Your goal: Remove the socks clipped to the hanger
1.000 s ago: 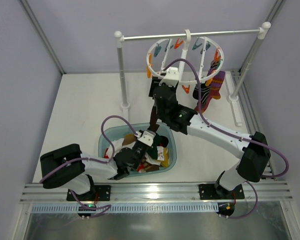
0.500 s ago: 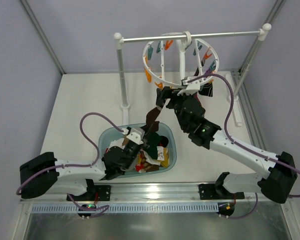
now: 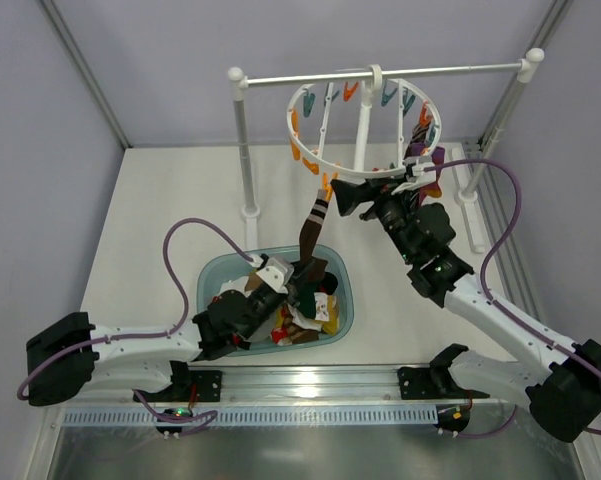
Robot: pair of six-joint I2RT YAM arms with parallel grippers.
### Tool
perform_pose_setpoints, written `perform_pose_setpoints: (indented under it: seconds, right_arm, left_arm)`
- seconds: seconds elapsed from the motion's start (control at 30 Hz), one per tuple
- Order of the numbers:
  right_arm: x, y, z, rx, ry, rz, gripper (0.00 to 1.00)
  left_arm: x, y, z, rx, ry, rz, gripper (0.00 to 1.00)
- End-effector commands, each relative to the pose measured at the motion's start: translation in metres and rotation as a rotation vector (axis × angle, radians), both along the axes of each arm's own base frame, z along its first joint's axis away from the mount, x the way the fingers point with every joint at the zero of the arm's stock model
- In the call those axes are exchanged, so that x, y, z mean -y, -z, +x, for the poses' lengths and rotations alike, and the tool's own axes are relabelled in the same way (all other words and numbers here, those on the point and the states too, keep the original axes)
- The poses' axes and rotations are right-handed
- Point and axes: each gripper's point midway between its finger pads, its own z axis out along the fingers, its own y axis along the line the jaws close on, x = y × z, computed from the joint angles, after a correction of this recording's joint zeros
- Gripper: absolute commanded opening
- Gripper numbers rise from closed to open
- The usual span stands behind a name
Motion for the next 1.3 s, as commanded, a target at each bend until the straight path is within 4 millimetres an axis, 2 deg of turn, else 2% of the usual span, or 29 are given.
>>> perform_pose_setpoints:
  seconds: [0.0, 0.27, 0.43, 0.47, 0.57, 0.67, 0.7, 0.77, 0.8, 0.83, 0.9, 0.93, 0.97, 1.1, 1.13, 1.17, 1.27]
  right_arm:
    - [-0.009, -0.020, -0.014, 0.057, -0.167, 0.100, 1.00]
    - [-0.027, -0.018, -0.019, 0.064, -0.342, 0.150, 1.00]
    - [-0.034, -0.022, -0.024, 0.086, -0.483, 0.201, 1.00]
    - [-0.037, -0.016, -0.022, 0.072, -0.503, 0.207, 1.00]
    - [-0.038, -0.019, -0.025, 0.088, -0.532, 0.224, 1.00]
    - [-0.031, -0.015, -0.025, 0.095, -0.482, 0.211, 1.00]
    - [-0.023, -0.024, -0.027, 0.119, -0.438, 0.216, 1.00]
    - [-0.011, -0.020, -0.029, 0.098, -0.373, 0.188, 1.00]
    - [-0.007, -0.028, -0.032, 0.128, -0.351, 0.190, 1.00]
    - [-0.004, -0.021, -0.031, 0.101, -0.320, 0.153, 1.00]
    - [0.001, -0.035, -0.037, 0.113, -0.262, 0.135, 1.00]
    - [0.000, -0.024, -0.036, 0.061, -0.239, 0.093, 1.00]
    - [0.002, -0.035, -0.036, 0.082, -0.208, 0.064, 1.00]
    - [-0.011, -0.041, -0.040, 0.034, -0.128, -0.025, 1.00]
    - [-0.019, -0.026, -0.038, -0.025, -0.096, -0.066, 1.00]
    - [-0.020, -0.041, -0.037, -0.020, -0.076, -0.062, 1.00]
    - [-0.024, -0.040, -0.025, -0.090, 0.044, -0.127, 1.00]
  left_arm:
    - [0.006, -0.020, -0.008, -0.007, 0.059, -0.074, 0.00]
    - [0.005, -0.032, -0.027, -0.022, 0.158, -0.155, 0.00]
    - [0.001, -0.034, -0.031, -0.028, 0.171, -0.175, 0.00]
    - [0.001, -0.034, -0.031, -0.028, 0.172, -0.175, 0.00]
    - [0.002, -0.032, -0.028, -0.031, 0.162, -0.166, 0.00]
    - [0.003, -0.028, -0.023, -0.028, 0.131, -0.146, 0.00]
    - [0.003, -0.028, -0.021, -0.023, 0.120, -0.142, 0.00]
    - [0.004, -0.026, -0.018, -0.025, 0.106, -0.136, 0.00]
    - [0.004, -0.026, -0.018, -0.025, 0.106, -0.136, 0.00]
    - [0.005, -0.026, -0.018, -0.024, 0.111, -0.133, 0.00]
    - [0.006, -0.027, -0.018, -0.023, 0.113, -0.137, 0.00]
    - [0.006, -0.027, -0.018, -0.024, 0.112, -0.138, 0.00]
    - [0.006, -0.026, -0.018, -0.023, 0.113, -0.137, 0.00]
    - [0.004, -0.027, -0.016, -0.018, 0.100, -0.138, 0.00]
    - [0.003, -0.026, -0.015, -0.018, 0.092, -0.136, 0.00]
    - [0.002, -0.025, -0.013, -0.016, 0.078, -0.133, 0.00]
    - [0.000, -0.025, -0.009, -0.010, 0.055, -0.130, 0.00]
